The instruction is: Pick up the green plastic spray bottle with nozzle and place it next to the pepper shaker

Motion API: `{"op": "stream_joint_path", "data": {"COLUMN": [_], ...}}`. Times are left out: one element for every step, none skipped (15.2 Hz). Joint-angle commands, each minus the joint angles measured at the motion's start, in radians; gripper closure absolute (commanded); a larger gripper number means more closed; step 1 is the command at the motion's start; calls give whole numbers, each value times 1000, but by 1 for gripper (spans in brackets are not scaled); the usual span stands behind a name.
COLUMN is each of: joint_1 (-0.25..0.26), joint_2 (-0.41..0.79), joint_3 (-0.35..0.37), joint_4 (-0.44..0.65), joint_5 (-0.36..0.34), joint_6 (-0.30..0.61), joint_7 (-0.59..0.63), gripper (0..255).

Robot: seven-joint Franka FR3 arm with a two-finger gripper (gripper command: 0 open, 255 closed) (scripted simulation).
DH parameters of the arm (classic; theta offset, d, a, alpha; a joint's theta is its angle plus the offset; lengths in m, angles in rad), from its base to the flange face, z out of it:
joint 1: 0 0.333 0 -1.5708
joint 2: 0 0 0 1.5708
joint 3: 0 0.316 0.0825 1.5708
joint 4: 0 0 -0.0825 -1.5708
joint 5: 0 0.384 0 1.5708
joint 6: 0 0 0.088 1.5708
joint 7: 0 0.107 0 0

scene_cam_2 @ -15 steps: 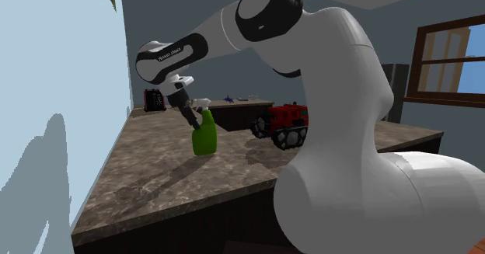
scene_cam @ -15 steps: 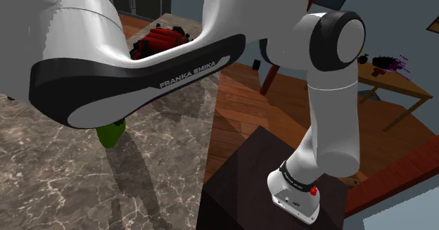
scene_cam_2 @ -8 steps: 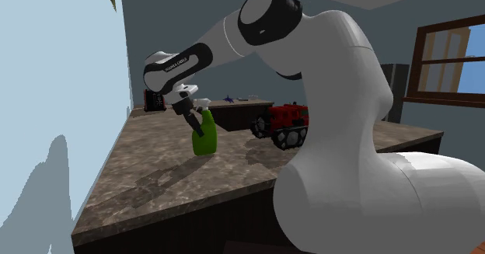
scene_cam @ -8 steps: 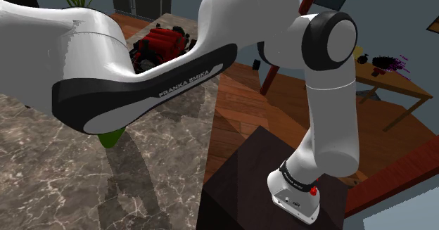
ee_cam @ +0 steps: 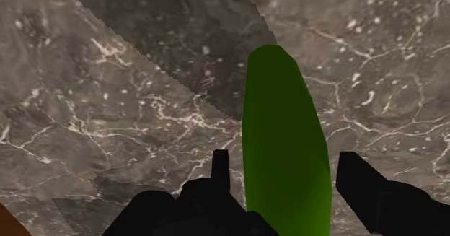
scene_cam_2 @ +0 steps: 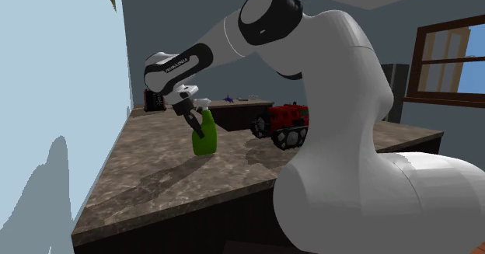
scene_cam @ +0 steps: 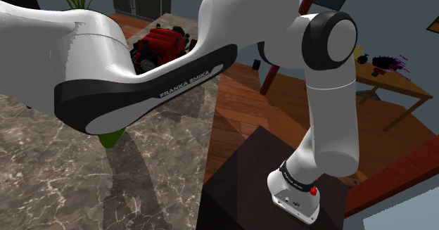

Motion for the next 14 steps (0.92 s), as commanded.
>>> {"op": "stream_joint_path", "data": {"joint_1": [0, 0, 0, 0, 0, 0, 0, 0, 0, 0, 1, 2, 3, 5], "joint_2": [0, 0, 0, 0, 0, 0, 0, 0, 0, -4, -8, -12, -15, -19], "joint_3": [0, 0, 0, 0, 0, 0, 0, 0, 0, 2, 4, 6, 7, 9], "joint_4": [0, 0, 0, 0, 0, 0, 0, 0, 0, 7, 15, 23, 32, 40], "joint_5": [0, 0, 0, 0, 0, 0, 0, 0, 0, 3, 7, 10, 12, 15], "joint_6": [0, 0, 0, 0, 0, 0, 0, 0, 0, -8, -17, -26, -35, -44], "joint_7": [0, 0, 0, 0, 0, 0, 0, 0, 0, -6, -11, -17, -23, -29], "gripper": [255, 255, 255, 255, 255, 255, 255, 255, 255, 255, 255, 255, 255, 255]}}
